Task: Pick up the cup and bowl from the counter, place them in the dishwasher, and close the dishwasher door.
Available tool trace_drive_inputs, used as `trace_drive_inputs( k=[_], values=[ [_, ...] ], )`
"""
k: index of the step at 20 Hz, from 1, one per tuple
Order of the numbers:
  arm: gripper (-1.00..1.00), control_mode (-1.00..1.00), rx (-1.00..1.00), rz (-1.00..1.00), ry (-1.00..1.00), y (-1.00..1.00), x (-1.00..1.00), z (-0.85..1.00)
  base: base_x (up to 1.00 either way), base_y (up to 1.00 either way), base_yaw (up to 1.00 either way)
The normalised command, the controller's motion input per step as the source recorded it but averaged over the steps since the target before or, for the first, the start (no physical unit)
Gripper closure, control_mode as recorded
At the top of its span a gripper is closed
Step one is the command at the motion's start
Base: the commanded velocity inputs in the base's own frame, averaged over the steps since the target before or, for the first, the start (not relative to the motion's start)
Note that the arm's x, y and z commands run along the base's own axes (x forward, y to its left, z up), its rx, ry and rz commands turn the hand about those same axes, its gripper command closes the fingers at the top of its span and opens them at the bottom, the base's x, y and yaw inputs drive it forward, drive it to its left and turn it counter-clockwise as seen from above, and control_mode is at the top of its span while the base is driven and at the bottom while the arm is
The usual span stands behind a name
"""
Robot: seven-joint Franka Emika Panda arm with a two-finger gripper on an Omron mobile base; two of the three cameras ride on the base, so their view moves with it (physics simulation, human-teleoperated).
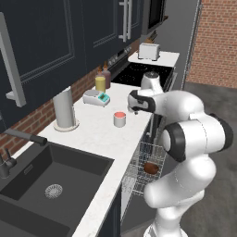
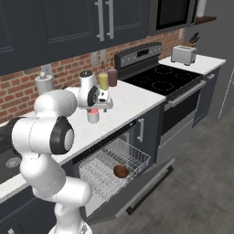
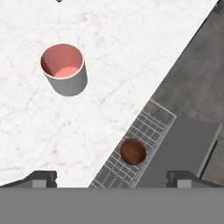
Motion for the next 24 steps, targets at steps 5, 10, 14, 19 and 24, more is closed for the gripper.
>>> trace_drive_inputs(
  k=[5, 10, 14, 19, 24],
  values=[
    [-1.0, -1.0, 0.0, 0.0, 0.01, 0.14, 0.36, -0.22, 0.0, 0.0, 0.0],
    [-1.0, -1.0, 0.01, -0.01, 0.02, 0.17, 0.36, -0.1, 0.0, 0.0, 0.0],
    [-1.0, -1.0, 0.04, -0.01, 0.04, 0.11, 0.38, -0.09, 0.0, 0.0, 0.0],
    [-1.0, -1.0, 0.04, -0.01, 0.05, 0.04, 0.39, -0.19, 0.0, 0.0, 0.0],
    [-1.0, -1.0, 0.01, 0.0, 0.02, 0.0, 0.36, -0.28, 0.0, 0.0, 0.0]
  ],
)
